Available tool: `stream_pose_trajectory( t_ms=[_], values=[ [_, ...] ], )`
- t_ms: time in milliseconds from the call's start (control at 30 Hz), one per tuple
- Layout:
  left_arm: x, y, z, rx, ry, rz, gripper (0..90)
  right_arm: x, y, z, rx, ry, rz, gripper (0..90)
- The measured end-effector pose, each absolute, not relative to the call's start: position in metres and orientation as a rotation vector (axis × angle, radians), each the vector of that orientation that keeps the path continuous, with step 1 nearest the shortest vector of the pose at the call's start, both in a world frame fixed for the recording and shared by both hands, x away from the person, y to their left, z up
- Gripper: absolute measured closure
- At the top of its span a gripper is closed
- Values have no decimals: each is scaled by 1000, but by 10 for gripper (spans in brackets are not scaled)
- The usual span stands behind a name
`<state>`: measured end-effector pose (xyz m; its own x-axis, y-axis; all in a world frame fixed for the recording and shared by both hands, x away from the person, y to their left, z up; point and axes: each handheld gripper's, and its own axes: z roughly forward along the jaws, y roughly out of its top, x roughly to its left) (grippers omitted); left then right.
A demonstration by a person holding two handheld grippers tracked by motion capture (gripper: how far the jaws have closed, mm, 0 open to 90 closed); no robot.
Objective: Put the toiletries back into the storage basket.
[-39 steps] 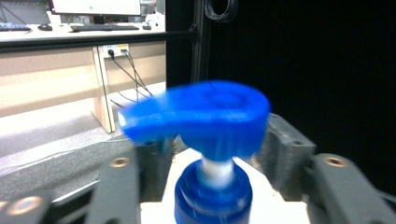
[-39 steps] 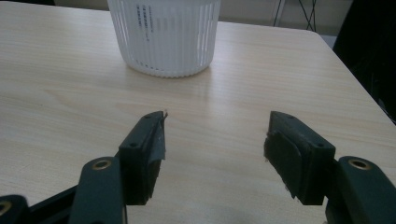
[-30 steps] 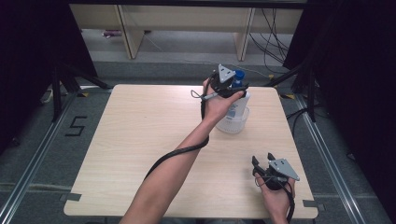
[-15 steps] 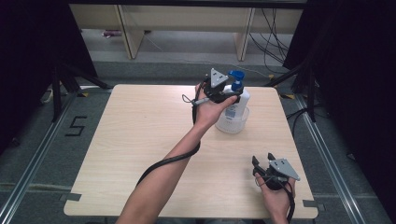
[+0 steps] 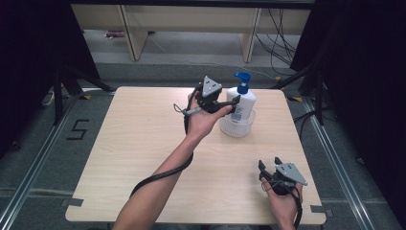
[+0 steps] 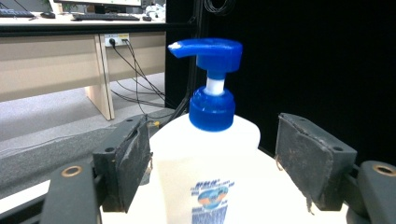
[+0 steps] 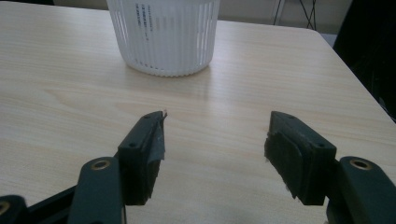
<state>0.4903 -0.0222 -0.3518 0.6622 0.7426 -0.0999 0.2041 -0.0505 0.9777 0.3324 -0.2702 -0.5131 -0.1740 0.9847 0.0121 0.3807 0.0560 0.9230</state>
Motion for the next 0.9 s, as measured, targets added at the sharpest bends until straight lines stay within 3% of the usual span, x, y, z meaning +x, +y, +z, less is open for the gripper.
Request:
stream_pose_trajectory(
  t_ms=[900],
  values=[
    [454, 27, -380, 1630, 801, 454, 258, 332, -269, -513, 1396, 1638, 1110, 378]
  ],
)
